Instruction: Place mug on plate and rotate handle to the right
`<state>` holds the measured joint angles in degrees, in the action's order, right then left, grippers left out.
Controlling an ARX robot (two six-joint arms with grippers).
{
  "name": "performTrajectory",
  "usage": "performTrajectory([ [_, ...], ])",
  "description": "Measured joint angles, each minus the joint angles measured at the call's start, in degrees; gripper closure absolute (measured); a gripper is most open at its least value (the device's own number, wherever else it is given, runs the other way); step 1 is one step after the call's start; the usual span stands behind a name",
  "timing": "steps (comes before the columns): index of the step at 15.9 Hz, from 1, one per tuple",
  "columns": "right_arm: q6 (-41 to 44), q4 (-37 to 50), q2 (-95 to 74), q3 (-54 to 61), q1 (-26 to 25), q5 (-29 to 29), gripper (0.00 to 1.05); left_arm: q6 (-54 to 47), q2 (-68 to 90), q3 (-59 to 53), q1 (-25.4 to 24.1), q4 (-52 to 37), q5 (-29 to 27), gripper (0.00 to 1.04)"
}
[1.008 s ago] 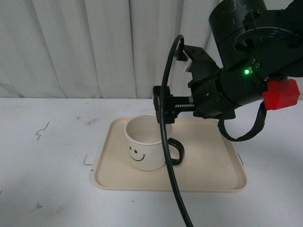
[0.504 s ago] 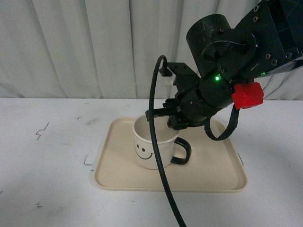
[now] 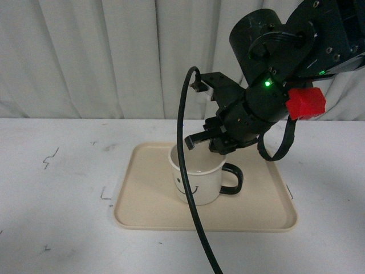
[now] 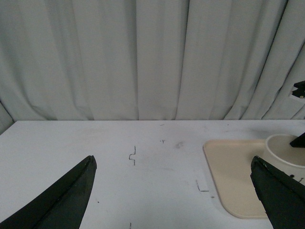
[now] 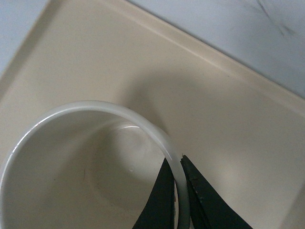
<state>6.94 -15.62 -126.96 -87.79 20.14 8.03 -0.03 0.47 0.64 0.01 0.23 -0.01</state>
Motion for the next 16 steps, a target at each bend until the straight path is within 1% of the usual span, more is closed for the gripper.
performTrajectory([
  [1,4.4,-2.0,0.8,-0.3,-0.8,0.7,1.01,0.0,0.0,0.0,0.0,0.0,0.0,0.07],
  [4,18.1,-5.9,2.9,-0.7,-2.2,6.3,1.01,0.0,0.0,0.0,0.0,0.0,0.0,0.07],
  [6,24.4,-8.5,2.9,-1.2,-2.1,7.8,1.01,0.0,0.0,0.0,0.0,0.0,0.0,0.07],
  [9,29.7,-10.2,2.4,-2.4,-2.4,9.1,1.01,0.0,0.0,0.0,0.0,0.0,0.0,0.07],
  [11,32.6,-11.6,1.6,-2.8,-3.5,11.0,1.01,0.0,0.0,0.0,0.0,0.0,0.0,0.07],
  [12,33.9,-13.2,1.0,-2.8,-3.7,11.0,1.01,0.0,0.0,0.0,0.0,0.0,0.0,0.07],
  [16,37.6,-15.3,-0.3,-4.6,-4.7,12.9,1.00,0.0,0.0,0.0,0.0,0.0,0.0,0.07],
])
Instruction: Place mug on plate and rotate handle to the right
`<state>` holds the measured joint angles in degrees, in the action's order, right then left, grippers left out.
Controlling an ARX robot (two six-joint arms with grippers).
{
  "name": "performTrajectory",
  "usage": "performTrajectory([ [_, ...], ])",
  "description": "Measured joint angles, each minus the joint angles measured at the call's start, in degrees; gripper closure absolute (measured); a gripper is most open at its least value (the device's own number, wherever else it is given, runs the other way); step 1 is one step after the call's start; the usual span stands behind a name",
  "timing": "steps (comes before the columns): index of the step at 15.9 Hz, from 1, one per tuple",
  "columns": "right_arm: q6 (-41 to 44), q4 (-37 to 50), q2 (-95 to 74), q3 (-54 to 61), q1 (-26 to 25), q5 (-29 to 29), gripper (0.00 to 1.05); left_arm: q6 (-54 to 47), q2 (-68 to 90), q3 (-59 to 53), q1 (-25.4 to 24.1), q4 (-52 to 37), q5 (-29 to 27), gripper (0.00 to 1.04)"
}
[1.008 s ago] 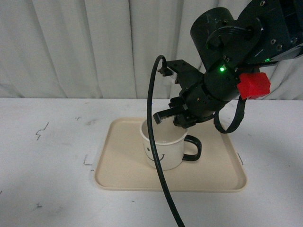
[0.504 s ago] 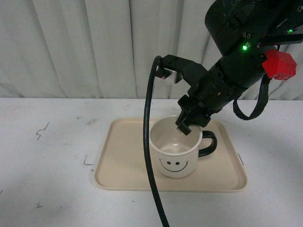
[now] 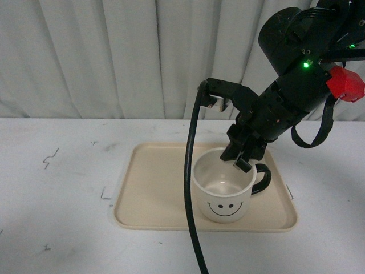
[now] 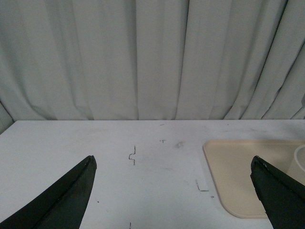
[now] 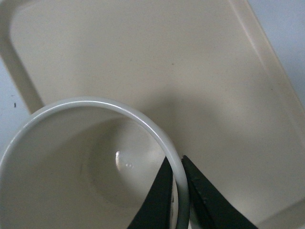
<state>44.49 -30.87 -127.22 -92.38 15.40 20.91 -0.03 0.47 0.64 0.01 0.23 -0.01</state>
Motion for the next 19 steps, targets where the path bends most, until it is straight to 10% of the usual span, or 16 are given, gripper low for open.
performTrajectory([
  [5,2.1,3.1,3.0,-1.5,-1.4,5.1,0.46,0.0,0.0,0.0,0.0,0.0,0.0,0.07],
  [9,-1.6,23.6,22.3,11.0,-2.0,8.8,0.04,0.0,0.0,0.0,0.0,0.0,0.0,0.07],
  [11,-3.1,27.2,21.4,12.1,-1.7,7.0,0.08,0.0,0.0,0.0,0.0,0.0,0.0,0.07],
  [14,-29.1,68.8,26.7,39.7,-1.5,-28.3,0.42,0.0,0.0,0.0,0.0,0.0,0.0,0.07],
  [19,-43.0,85.9,43.8,64.7,-6.9,-28.8,1.00,0.0,0.0,0.0,0.0,0.0,0.0,0.07],
])
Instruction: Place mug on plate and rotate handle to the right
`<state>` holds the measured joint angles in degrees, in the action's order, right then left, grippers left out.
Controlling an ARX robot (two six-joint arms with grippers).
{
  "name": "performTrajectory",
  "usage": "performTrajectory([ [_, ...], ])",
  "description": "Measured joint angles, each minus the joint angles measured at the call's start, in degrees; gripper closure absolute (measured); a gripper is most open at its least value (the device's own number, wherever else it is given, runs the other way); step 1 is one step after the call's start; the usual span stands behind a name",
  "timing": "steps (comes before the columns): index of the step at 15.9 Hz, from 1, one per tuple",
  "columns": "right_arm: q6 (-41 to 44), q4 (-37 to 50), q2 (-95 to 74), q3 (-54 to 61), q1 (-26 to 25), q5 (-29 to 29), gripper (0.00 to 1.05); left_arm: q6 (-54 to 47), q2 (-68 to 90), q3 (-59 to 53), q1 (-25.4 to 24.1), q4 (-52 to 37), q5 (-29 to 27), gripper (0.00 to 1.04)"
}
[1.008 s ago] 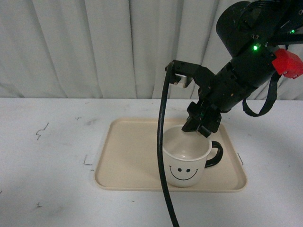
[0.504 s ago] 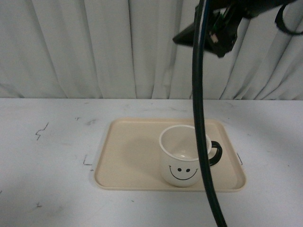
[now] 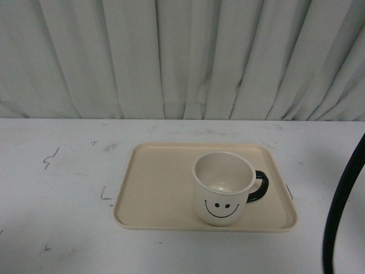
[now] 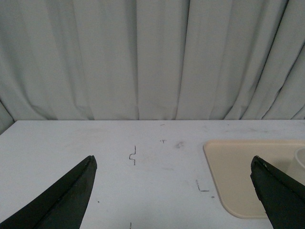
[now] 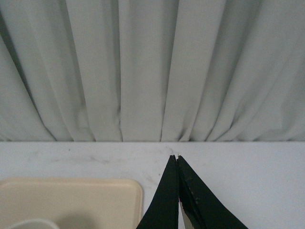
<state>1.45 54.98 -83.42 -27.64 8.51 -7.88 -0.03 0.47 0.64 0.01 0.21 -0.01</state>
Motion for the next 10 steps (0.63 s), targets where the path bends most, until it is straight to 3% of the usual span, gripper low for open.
performTrajectory([
  [10,-0.7,-1.8,25.3,21.9,-8.8,7.6,1.03,0.0,0.0,0.0,0.0,0.0,0.0,0.07],
])
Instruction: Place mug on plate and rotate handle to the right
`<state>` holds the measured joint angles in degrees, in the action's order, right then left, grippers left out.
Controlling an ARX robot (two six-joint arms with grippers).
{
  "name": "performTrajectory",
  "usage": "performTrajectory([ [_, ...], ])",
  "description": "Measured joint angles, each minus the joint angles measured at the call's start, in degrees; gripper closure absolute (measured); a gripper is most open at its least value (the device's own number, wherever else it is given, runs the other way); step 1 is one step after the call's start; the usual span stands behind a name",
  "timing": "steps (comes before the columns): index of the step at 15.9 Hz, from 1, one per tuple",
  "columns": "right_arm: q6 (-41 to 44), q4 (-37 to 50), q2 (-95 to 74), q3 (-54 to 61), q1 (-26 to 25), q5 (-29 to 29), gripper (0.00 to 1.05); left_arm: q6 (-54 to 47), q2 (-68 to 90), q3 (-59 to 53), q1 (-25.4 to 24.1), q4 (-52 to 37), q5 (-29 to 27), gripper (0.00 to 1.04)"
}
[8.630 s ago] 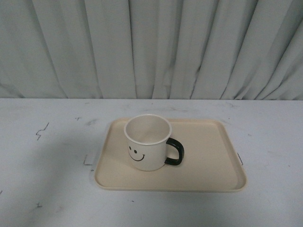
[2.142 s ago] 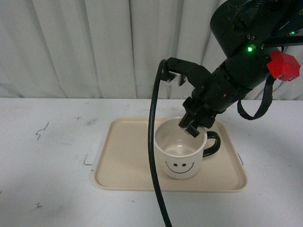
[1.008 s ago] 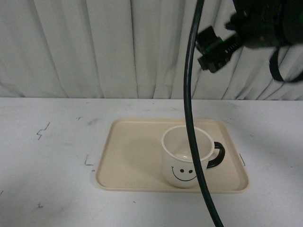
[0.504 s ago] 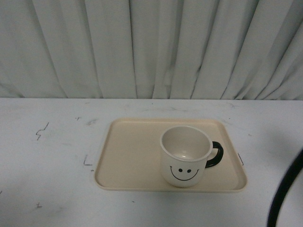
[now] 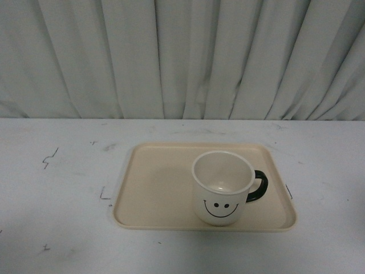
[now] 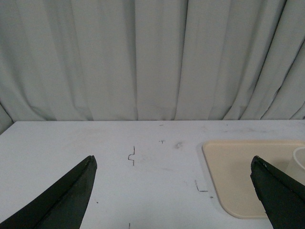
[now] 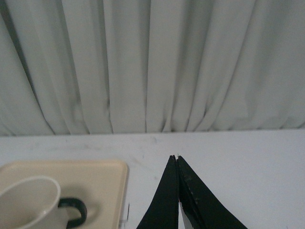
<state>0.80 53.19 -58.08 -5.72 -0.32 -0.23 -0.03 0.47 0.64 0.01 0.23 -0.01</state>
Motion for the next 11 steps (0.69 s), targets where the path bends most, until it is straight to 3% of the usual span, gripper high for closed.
performTrajectory([
  [3,0.0,-4.9,6.2,3.6,0.3,0.2,1.03,0.0,0.0,0.0,0.0,0.0,0.0,0.07],
  [7,0.0,-29.9,34.9,5.0,0.3,0.2,1.03,0.0,0.0,0.0,0.0,0.0,0.0,0.07],
  [11,0.0,-33.3,38.2,5.0,0.3,0.2,1.03,0.0,0.0,0.0,0.0,0.0,0.0,0.07],
])
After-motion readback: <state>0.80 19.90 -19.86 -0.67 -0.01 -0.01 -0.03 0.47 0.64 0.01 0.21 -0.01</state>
